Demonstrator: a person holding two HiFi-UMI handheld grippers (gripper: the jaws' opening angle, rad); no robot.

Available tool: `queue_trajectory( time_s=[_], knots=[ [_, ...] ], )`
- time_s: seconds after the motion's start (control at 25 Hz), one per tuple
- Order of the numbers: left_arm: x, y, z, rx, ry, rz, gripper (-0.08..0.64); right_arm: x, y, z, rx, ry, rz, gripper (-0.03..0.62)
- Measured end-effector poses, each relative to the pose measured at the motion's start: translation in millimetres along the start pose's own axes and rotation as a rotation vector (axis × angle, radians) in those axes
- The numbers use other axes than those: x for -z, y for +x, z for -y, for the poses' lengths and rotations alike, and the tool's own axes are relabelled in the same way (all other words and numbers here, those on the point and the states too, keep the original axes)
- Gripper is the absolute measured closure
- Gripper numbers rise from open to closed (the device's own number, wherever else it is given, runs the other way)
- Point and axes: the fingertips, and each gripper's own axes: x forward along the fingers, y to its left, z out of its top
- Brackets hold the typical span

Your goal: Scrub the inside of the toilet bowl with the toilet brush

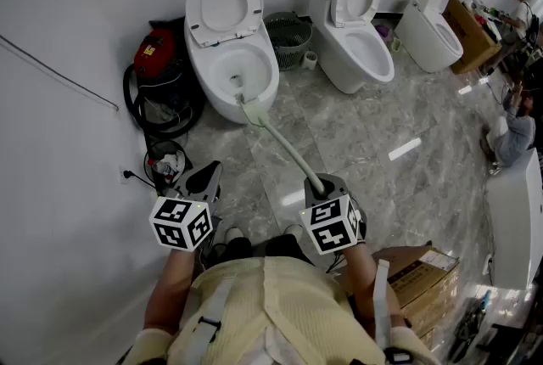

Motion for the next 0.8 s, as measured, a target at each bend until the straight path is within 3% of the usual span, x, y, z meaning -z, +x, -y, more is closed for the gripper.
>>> queue_trajectory(
  time_s=[0.28,0.56,0.8],
  knots=[
    [2,-16,-23,0.021,-0.003,-0.015,0.548,-19,8,-29,-0.051,0.095,0.022,0.575],
    [3,-39,-60,0.047,-0.010,-0.023,0.548,-49,24,-73,-0.185,0.211,0.041,0.575],
    [1,-29,-92,0.043,-0.056,-0.022,0.546,-71,43,-82,-0.230,0.216,0.013,0.575]
  ],
)
